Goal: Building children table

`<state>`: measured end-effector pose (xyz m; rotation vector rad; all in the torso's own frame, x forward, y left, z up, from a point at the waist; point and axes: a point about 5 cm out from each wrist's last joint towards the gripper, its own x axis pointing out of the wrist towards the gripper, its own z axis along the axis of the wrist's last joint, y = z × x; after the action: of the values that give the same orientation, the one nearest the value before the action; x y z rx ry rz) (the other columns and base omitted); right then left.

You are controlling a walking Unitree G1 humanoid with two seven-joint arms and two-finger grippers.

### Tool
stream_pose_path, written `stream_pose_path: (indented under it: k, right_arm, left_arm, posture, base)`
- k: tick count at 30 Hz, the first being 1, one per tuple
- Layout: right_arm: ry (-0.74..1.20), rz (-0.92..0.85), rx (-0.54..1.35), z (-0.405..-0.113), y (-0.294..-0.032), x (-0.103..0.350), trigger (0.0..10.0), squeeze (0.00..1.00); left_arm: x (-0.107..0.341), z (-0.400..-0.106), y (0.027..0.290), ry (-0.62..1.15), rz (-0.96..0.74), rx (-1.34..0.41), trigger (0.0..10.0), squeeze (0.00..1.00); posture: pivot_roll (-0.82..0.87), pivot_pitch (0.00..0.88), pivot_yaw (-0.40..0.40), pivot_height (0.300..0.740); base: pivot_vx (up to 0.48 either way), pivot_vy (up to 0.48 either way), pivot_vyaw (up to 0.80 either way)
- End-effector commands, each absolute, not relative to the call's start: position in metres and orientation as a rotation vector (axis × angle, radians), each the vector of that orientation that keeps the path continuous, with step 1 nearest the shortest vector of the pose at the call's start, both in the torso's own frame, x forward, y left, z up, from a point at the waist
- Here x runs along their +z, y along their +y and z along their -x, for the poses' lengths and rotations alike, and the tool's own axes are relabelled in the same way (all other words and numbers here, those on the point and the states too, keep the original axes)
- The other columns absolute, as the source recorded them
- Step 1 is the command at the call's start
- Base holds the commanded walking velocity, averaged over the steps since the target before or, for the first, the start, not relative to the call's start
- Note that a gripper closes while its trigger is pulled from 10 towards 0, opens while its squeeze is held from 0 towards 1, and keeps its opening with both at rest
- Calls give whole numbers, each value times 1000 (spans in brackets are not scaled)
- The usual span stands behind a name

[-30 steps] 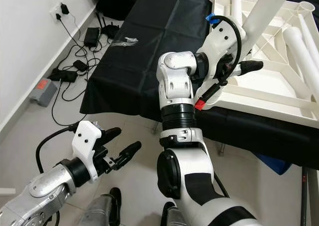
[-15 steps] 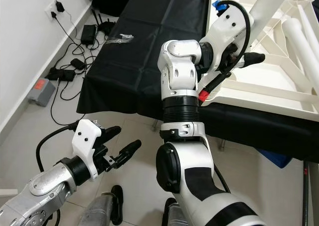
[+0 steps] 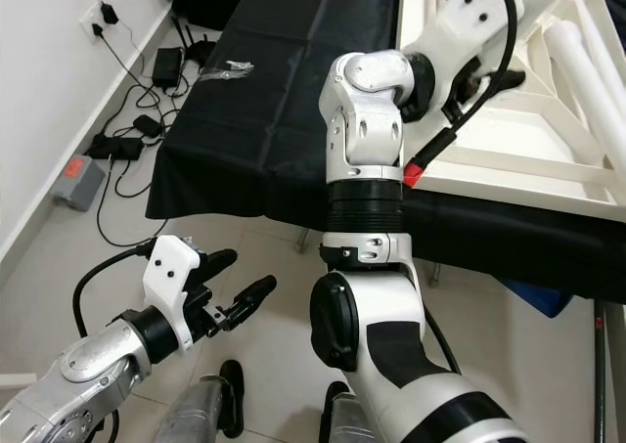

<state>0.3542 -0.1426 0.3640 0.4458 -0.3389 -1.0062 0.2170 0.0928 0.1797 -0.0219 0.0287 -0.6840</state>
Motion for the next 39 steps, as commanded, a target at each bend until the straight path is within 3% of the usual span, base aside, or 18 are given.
stream_pose_path:
  k: [1, 2, 3, 4, 8, 15, 19, 22, 29, 33, 39]
  right_arm:
    - [-428, -541, -823, -354, -138, 364, 10000, 0]
    - [-428, -541, -823, -354, -138, 364, 10000, 0]
    - [-558, -680, -526, -354, -133, 366, 10000, 0]
    - [-574, -668, -474, -354, -133, 363, 10000, 0]
    - [-574, -647, -459, -355, -133, 361, 10000, 0]
    - [-491, -577, -216, -359, -129, 336, 10000, 0]
    - [-451, -480, -7, -364, -123, 322, 10000, 0]
    - [-288, -391, 161, -370, -114, 293, 10000, 0]
    - [-172, -343, 260, -369, -109, 277, 10000, 0]
    - [-128, -361, 326, -365, -103, 274, 10000, 0]
    - [-142, -398, 383, -362, -97, 287, 10000, 0]
  left_arm:
    - [175, -216, 91, 43, 30, -687, 10000, 0]
    - [175, -216, 91, 43, 30, -687, 10000, 0]
    - [176, -218, 91, 36, 29, -687, 10000, 0]
    - [177, -219, 90, 31, 29, -687, 10000, 0]
    - [178, -219, 90, 28, 29, -687, 10000, 0]
    - [191, -230, 91, -13, -14, -646, 10000, 0]
    - [206, -241, 90, -66, -103, -620, 10000, 0]
    - [220, -251, 90, -109, -155, -605, 10000, 0]
    - [222, -256, 89, -100, -220, -611, 10000, 0]
    - [216, -265, 87, -84, -314, -549, 10000, 0]
    - [215, -281, 89, -70, -318, -433, 10000, 0]
  posture:
    - [190, 334, -6, 740]
    - [190, 334, -6, 740]
    - [189, 334, -6, 740]
    - [186, 333, -5, 740]
    - [186, 333, -5, 740]
    - [180, 335, -12, 740]
    - [177, 334, -15, 740]
    - [172, 332, -15, 740]
    - [170, 332, -16, 740]
    - [169, 335, -15, 740]
    - [161, 340, -17, 740]
  base:
    - [0, 0, 0]
    - [0, 0, 0]
    - [0, 0, 0]
    - [0, 0, 0]
    - [0, 0, 0]
    - [0, 0, 0]
    - [0, 0, 0]
    - [0, 0, 0]
    - [0, 0, 0]
    - [0, 0, 0]
    - [0, 0, 0]
